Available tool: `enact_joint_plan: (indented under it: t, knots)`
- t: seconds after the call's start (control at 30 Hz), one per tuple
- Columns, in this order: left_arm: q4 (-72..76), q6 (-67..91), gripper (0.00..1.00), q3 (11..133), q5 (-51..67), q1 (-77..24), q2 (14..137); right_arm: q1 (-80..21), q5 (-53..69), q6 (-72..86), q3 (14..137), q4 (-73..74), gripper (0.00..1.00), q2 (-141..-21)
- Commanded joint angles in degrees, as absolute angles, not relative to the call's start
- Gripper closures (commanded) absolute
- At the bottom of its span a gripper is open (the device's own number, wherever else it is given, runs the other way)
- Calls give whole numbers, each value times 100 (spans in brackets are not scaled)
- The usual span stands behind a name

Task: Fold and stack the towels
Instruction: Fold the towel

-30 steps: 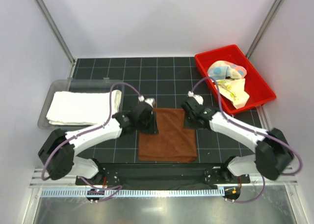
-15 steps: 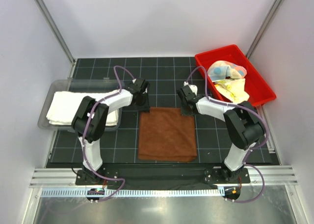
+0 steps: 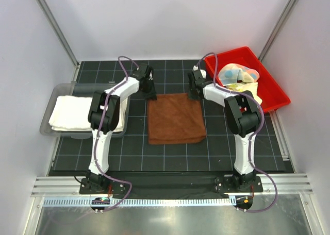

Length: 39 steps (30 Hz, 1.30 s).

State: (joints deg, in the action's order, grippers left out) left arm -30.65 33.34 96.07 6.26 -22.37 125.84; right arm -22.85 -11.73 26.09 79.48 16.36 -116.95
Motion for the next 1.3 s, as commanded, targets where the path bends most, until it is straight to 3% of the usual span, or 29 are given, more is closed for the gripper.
enact_joint_plan:
  t: [0.0, 0.2, 0.53, 0.67, 0.97, 1.27]
  knots:
    - [-3435, 2858, 77, 10587, 772, -2022, 13139, -2101, -932, 2400, 8691, 1660, 76, -12242]
    - [-4454, 2488, 72, 11145, 650, -1977, 12501, -2004, -923, 2381, 9352, 2942, 76, -11849]
    - [-3552, 2671, 69, 7623, 1098, -2320, 9382, -2109, 413, 2724, 6910, 3270, 76, -9467]
    - [-3173, 2874, 69, 6567, 1327, -2504, 8774, -2127, 571, 2733, 5909, 3103, 86, -8931]
    - [-2945, 2997, 69, 5687, 1266, -2716, 8324, -2162, 738, 2804, 4721, 2699, 93, -8534]
    - [-2804, 3172, 69, 5397, 976, -2725, 8244, -2215, 694, 2997, 4008, 2215, 93, -8288]
